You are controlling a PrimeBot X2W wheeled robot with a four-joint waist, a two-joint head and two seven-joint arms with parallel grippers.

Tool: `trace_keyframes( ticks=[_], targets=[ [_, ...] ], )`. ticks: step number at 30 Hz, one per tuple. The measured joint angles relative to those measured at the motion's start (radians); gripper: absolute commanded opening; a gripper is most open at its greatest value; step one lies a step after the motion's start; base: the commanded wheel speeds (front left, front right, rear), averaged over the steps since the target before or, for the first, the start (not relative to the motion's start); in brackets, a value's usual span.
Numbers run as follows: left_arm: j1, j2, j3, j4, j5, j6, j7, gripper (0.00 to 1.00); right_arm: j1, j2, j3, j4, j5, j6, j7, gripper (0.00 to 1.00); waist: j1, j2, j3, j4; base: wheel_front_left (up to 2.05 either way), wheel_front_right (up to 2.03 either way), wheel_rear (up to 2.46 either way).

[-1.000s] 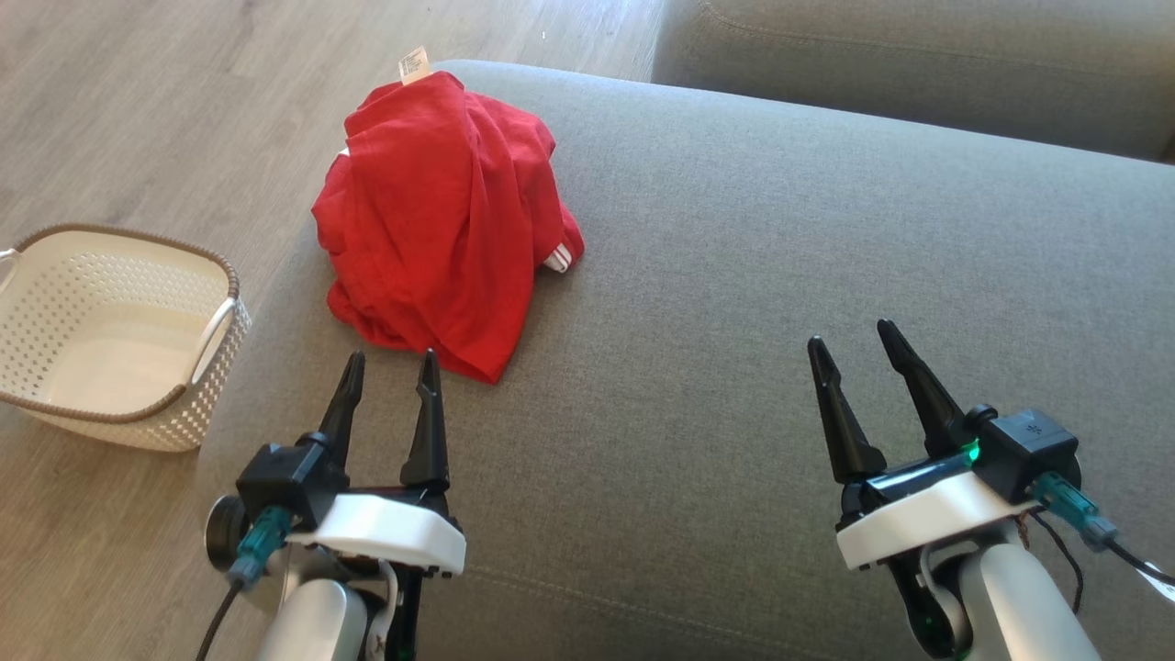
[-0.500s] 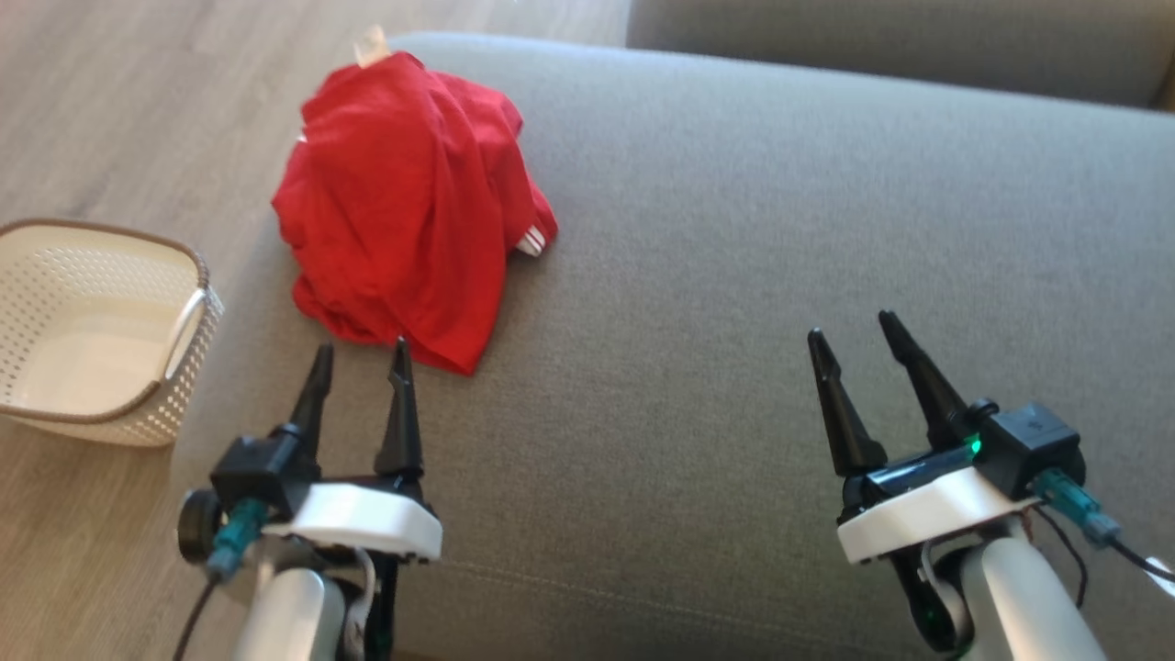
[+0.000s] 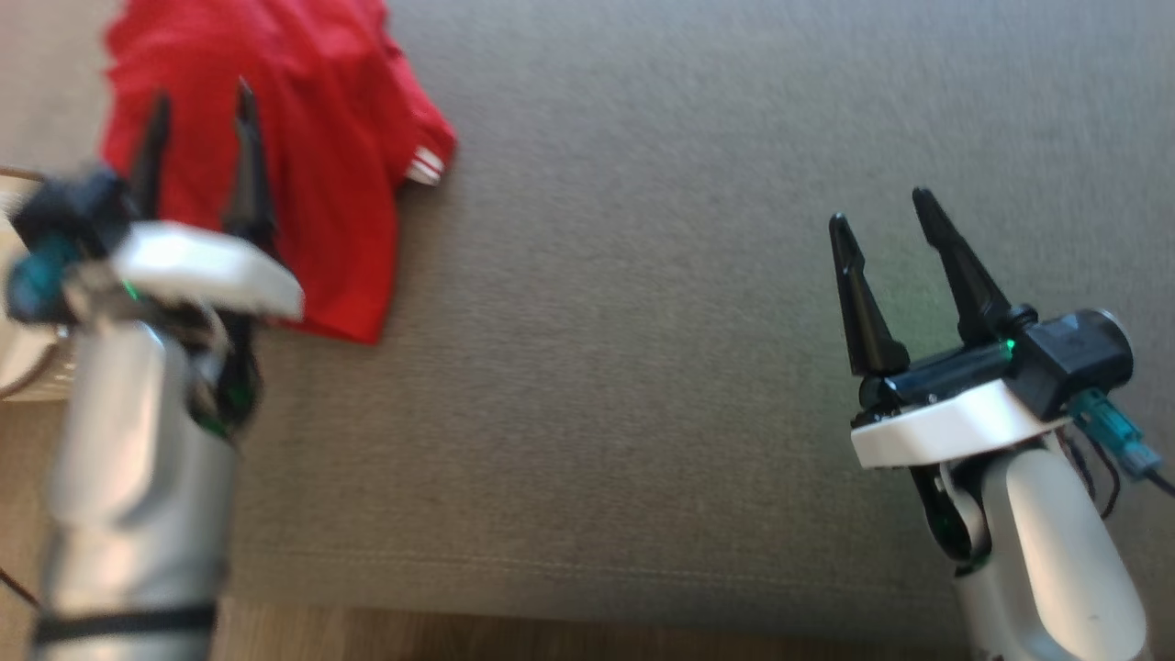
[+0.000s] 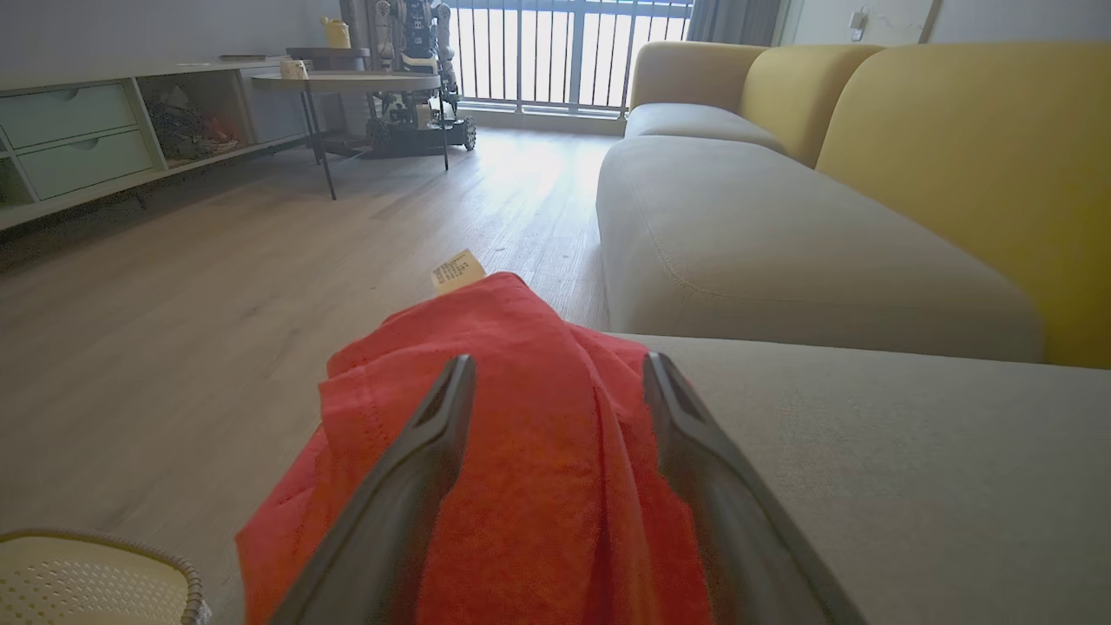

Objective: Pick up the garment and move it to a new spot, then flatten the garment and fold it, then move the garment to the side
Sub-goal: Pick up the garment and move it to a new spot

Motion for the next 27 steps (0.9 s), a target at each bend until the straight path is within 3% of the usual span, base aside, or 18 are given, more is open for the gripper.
trace_keyframes(
  ticks=[6,14,15,16,17,27],
  targets=[
    [-0.179,0.077,0.019,0.124,-0.003,-0.014,0.117,1.0,-0.033,-0.001,0.001,-0.002,0.005,0.0,-0.002,1.0,0.0001,0.0,0.088,-0.069,0.0,0.0,0.0],
    [-0.265,0.146,0.036,0.257,0.012,0.013,0.189,1.0,-0.045,-0.001,0.0,0.005,0.013,0.0,-0.006,1.0,0.0,0.0,0.145,-0.139,0.0,0.0,0.0],
    [-0.272,0.149,0.036,0.269,0.012,0.014,0.194,0.89,-0.047,-0.001,0.0,0.005,0.013,0.0,-0.009,1.0,0.0001,0.0,0.147,-0.143,0.0,0.0,0.0],
    [-0.278,0.151,0.036,0.282,0.012,0.015,0.197,0.06,-0.047,-0.001,0.0,0.006,0.013,0.0,-0.012,1.0,0.0001,0.0,0.148,-0.145,0.0,0.0,0.0],
    [-0.283,0.151,0.036,0.294,0.012,0.021,0.196,0.0,-0.047,-0.001,-0.001,0.01,0.013,0.0,-0.012,1.0,0.0,0.0,0.146,-0.146,0.0,0.0,0.0],
    [-0.283,0.145,0.031,0.32,0.023,0.056,0.053,0.0,-0.044,-0.001,0.001,0.038,0.013,0.0,-0.015,1.0,0.0,0.0,0.079,-0.126,0.0,0.0,0.0]
  ],
)
